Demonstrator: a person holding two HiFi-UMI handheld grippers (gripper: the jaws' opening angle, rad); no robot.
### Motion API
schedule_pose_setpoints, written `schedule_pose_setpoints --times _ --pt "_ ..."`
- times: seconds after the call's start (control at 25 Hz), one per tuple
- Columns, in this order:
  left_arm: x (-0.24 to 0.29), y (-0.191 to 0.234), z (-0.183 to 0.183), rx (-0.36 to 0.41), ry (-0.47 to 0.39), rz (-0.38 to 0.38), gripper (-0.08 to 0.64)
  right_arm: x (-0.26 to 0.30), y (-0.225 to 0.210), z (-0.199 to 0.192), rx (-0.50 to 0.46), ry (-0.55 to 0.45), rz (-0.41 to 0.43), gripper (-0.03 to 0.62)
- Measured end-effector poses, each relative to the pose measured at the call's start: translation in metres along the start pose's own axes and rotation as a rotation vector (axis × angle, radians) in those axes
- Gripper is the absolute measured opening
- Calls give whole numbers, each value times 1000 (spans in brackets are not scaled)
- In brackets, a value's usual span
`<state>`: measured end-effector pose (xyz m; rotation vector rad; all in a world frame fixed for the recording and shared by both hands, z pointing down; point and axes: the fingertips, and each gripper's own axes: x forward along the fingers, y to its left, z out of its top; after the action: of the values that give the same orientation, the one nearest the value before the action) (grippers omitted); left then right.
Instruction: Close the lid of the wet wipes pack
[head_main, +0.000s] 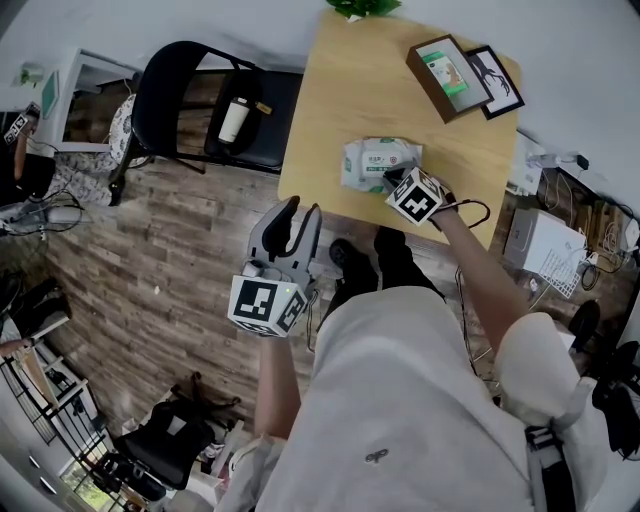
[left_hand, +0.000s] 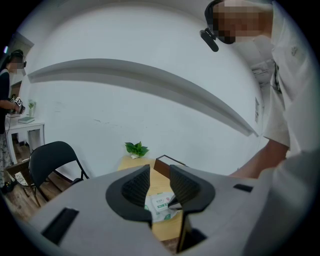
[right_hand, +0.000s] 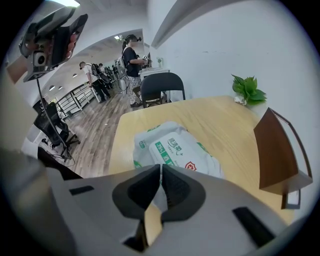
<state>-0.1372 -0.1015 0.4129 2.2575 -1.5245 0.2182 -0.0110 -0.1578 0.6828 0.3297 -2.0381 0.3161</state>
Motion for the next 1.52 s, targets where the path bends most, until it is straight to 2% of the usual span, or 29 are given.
schedule_pose_setpoints --times 0.6,0.76,1.0,1.36,1.52 --pt "-2 -1 -7 -12 3 -1 121 7 -3 -4 -14 121 -70 2" --pt "-5 2 -7 -16 1 -1 121 9 -3 -3 -58 170 -110 2" --pt "-14 6 -11 -24 -1 3 121 9 -2 -2 -217 250 -200 2" --pt "-33 20 -17 -30 -3 1 121 11 4 2 -654 351 -394 0" --pt "-44 27 -19 -30 -2 -8 121 12 6 3 -687 368 -428 0"
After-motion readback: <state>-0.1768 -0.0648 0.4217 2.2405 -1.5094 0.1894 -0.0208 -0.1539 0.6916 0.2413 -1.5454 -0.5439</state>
